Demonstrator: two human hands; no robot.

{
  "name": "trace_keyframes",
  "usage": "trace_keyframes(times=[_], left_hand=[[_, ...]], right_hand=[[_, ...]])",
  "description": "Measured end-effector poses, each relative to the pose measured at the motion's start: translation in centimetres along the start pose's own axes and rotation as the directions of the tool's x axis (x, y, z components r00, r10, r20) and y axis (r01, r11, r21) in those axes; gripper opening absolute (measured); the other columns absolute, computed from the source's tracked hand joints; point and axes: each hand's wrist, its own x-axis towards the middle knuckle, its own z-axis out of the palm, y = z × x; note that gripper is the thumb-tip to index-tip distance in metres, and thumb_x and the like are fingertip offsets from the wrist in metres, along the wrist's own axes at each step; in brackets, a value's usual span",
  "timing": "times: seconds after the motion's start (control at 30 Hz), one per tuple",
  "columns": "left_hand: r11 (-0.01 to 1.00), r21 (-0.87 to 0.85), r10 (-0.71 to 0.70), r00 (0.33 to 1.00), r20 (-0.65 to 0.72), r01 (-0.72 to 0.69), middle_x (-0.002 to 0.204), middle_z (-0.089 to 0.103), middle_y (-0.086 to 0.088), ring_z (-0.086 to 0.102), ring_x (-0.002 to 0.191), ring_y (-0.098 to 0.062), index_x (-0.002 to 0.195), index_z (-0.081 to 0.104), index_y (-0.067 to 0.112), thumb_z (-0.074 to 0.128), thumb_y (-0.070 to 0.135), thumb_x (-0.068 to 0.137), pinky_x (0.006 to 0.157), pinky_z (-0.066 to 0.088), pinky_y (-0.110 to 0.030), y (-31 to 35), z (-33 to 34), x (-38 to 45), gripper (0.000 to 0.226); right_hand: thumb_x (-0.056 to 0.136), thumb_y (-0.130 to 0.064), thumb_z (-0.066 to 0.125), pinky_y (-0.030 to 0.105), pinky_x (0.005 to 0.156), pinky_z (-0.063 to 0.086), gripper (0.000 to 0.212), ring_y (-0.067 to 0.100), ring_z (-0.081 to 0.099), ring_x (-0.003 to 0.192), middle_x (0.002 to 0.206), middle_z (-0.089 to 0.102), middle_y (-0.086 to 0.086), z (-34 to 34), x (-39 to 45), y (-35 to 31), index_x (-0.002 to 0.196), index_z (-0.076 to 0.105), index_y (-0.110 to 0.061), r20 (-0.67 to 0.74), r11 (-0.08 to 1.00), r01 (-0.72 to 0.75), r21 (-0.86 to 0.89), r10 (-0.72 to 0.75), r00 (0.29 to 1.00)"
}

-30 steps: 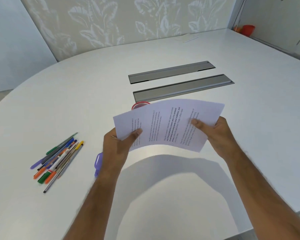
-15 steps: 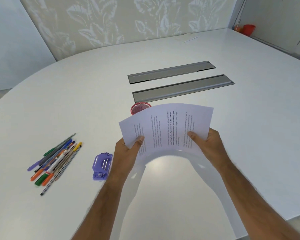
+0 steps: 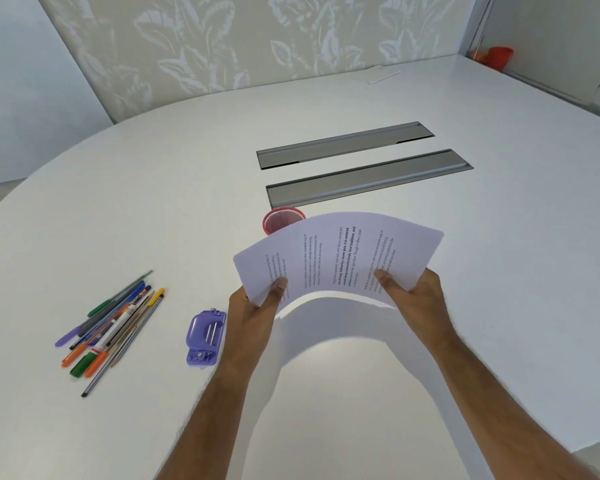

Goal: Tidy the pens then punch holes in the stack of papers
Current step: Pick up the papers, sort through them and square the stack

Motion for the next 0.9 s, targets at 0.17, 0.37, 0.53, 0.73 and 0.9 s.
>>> trace_keyframes(times=[0.17, 0.37, 0.53, 0.73, 0.9], left_hand=[[1.000, 0.008, -0.002, 0.999, 0.049, 0.002, 0.095, 0.079, 0.027, 0.076, 0.089, 0.001, 0.101, 0.072, 0.059, 0.075, 0.032, 0.097, 0.060, 0.057, -0.011, -0.2, -0.1, -0.1, 0.028], [0.996, 0.037, -0.082, 0.996, 0.036, 0.081, 0.087, 0.076, 0.033, 0.074, 0.086, 0.005, 0.098, 0.070, 0.049, 0.077, 0.039, 0.091, 0.056, 0.056, -0.010, -0.5, -0.3, 0.0, 0.014], [0.994, 0.018, -0.108, 0.993, 0.044, 0.108, 0.083, 0.073, 0.038, 0.070, 0.078, 0.016, 0.096, 0.065, 0.044, 0.081, 0.049, 0.082, 0.052, 0.051, -0.004, -0.1, -0.8, 0.2, 0.021], [0.977, -0.170, -0.131, 0.991, 0.013, 0.132, 0.095, 0.078, 0.025, 0.074, 0.087, 0.004, 0.108, 0.067, 0.042, 0.087, 0.059, 0.072, 0.061, 0.056, -0.008, 0.5, -0.6, 0.5, 0.045], [0.950, -0.293, -0.079, 0.991, 0.106, 0.107, 0.123, 0.079, 0.002, 0.076, 0.109, -0.017, 0.125, 0.073, 0.032, 0.084, 0.040, 0.087, 0.082, 0.062, -0.026, 1.0, 0.9, 0.6, 0.041]], right_hand=[[0.093, -0.020, 0.081, 0.011, 0.071, 0.059, 0.013, -0.004, 0.077, 0.085, 0.093, 0.079, -0.028, 0.2, -0.2, 0.3, 0.098, 0.074, -0.029, 0.003, 1.000, -0.026, -0.003, 0.026, 1.000], [0.091, -0.022, 0.083, 0.010, 0.069, 0.057, 0.014, -0.001, 0.077, 0.086, 0.093, 0.079, -0.029, -0.3, 0.3, 0.3, 0.101, 0.074, -0.027, 0.028, 0.998, -0.056, -0.015, 0.056, 0.998], [0.089, -0.025, 0.084, 0.012, 0.073, 0.059, 0.020, -0.001, 0.078, 0.092, 0.102, 0.079, -0.028, -1.1, 1.5, -1.0, 0.102, 0.073, -0.034, 0.042, 1.000, 0.002, 0.023, -0.003, 0.999], [0.063, -0.047, 0.097, 0.037, 0.076, 0.063, 0.068, 0.017, 0.076, 0.096, 0.115, 0.076, -0.003, -1.0, 2.3, -1.4, 0.116, 0.060, -0.026, -0.035, 0.928, -0.154, 0.340, 0.176, 0.984], [0.058, -0.048, 0.100, 0.037, 0.072, 0.060, 0.059, 0.020, 0.073, 0.083, 0.111, 0.075, 0.003, 2.3, 0.8, -1.5, 0.104, 0.068, -0.029, 0.256, 0.683, -0.389, 0.619, 0.293, 0.921]])
